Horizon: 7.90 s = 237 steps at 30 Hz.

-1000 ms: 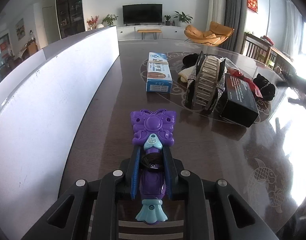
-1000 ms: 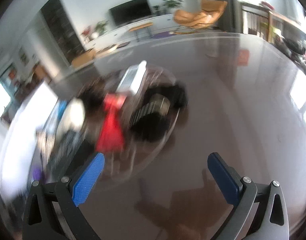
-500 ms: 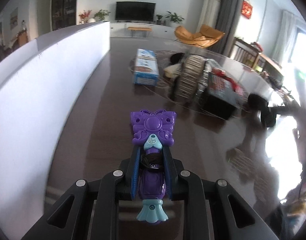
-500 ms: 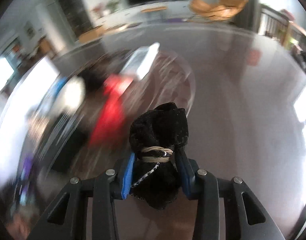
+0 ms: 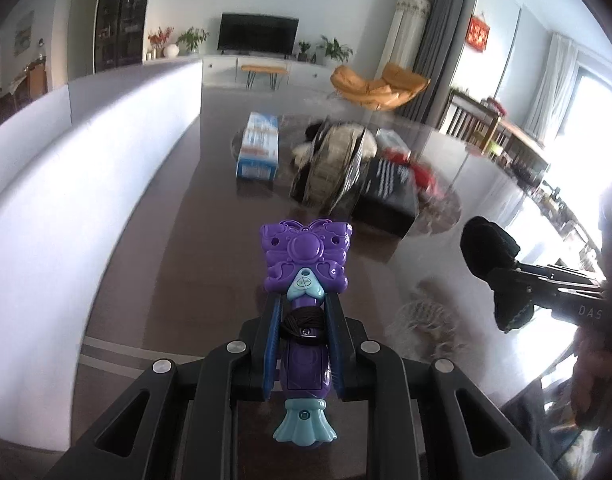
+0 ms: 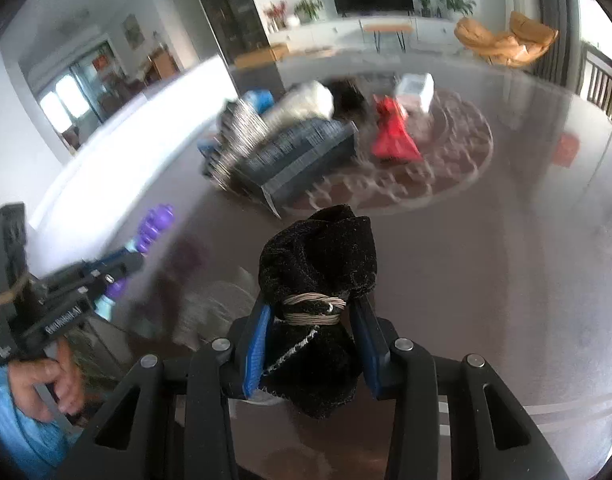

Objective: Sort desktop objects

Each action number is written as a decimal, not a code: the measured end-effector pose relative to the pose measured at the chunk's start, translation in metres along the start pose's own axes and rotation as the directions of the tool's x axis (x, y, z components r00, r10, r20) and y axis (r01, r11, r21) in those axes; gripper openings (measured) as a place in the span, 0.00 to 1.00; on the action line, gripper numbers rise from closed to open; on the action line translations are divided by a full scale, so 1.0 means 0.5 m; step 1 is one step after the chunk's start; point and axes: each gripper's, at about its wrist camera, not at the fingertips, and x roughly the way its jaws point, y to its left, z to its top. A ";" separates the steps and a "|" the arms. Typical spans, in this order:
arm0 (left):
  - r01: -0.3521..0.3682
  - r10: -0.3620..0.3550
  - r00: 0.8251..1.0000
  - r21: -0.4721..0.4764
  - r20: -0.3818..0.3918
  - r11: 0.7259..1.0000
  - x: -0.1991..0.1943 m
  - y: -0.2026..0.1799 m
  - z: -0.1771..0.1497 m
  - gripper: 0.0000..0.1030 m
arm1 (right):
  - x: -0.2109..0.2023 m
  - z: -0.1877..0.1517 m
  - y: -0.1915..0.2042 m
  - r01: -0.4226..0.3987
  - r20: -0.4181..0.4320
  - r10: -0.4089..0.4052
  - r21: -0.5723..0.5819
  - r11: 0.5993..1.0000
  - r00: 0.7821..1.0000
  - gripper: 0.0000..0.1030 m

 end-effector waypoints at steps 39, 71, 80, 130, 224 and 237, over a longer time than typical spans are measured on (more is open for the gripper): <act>-0.362 0.381 0.923 -0.218 0.054 0.906 -0.228 0.341 0.164 0.77 | 0.098 0.225 0.414 -0.220 0.116 0.250 -0.224 0.949 0.961 1.00; -0.089 0.124 0.978 0.197 -0.169 0.976 0.265 -0.038 0.131 1.00 | 0.165 0.096 -0.173 0.283 -0.050 -0.282 0.004 0.959 0.958 1.00; -0.090 0.123 0.978 0.194 -0.166 0.977 0.267 -0.039 0.127 1.00 | 0.166 0.094 -0.172 0.283 -0.049 -0.282 0.003 0.959 0.958 1.00; -0.086 0.118 0.979 0.189 -0.166 0.978 0.249 -0.038 0.126 1.00 | 0.169 0.095 -0.171 0.283 -0.047 -0.283 0.003 0.959 0.958 1.00; -0.140 0.162 0.973 0.137 -0.166 0.981 0.237 0.019 0.146 1.00 | 0.179 0.099 -0.157 0.285 -0.045 -0.285 0.003 0.958 0.958 1.00; -0.140 0.162 0.973 0.137 -0.166 0.981 0.237 0.017 0.147 1.00 | 0.157 0.175 -0.098 0.061 -0.060 -0.070 -0.140 0.988 0.996 1.00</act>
